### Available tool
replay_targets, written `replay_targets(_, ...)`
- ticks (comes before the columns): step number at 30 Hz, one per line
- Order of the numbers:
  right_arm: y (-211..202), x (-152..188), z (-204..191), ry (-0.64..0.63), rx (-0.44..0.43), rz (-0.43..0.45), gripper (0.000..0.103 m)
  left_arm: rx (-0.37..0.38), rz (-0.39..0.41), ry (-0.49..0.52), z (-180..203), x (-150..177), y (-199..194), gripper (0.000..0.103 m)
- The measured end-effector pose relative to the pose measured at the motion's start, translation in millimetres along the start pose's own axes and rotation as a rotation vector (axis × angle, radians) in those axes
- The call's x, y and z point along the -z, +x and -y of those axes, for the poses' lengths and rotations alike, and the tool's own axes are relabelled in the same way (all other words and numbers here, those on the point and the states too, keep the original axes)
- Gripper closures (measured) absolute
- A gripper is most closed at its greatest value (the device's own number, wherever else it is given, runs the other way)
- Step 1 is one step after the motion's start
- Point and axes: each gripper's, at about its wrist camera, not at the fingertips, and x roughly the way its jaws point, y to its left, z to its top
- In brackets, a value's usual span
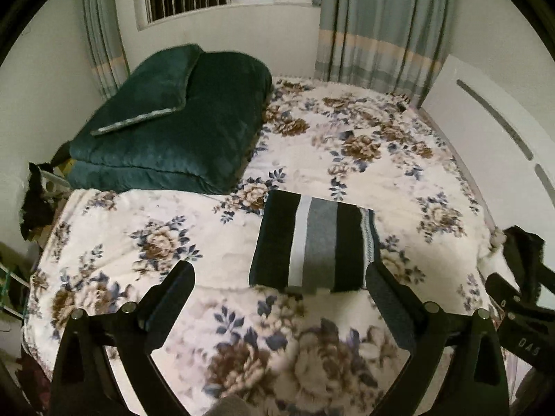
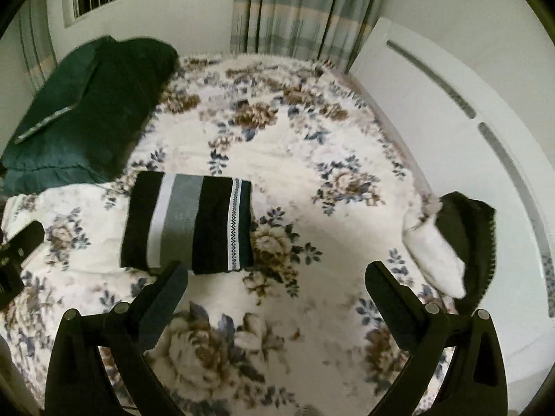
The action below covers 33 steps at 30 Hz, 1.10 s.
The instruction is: Fold small clothes
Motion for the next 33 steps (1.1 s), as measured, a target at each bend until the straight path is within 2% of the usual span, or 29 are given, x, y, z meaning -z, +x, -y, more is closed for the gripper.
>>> replay_targets(7, -132.8, 23.7, 25.4, 0.018, -0.011, 0.099, 0.000, 0.006, 0.056, 0.020, 8.7, 12.6, -106.4, 0.002)
replay_targets(14, -240.1, 48.1, 46.4, 0.015, -0.020, 0.198, 0.000, 0.008, 0.097, 0.000, 12.4, 28.1, -187.2, 0.002)
replay_targets(20, -300.2, 66.2, 63.9, 0.041, -0.038, 0.243, 0.000, 0.004, 0.134, 0.005, 16.6, 40.6, -237.6, 0.002)
replay_targets(26, -350.3, 84.1, 72.1, 0.043, -0.063, 0.271, 0.000, 0.001, 0.153, 0.000, 16.6, 49.8, -267.3, 0.002)
replay_targets(33, -378.4, 94.3, 77.5, 0.027, -0.075, 0.286, 0.000, -0.011, 0.162, -0.009, 15.5, 58.7, -290.9, 0.002)
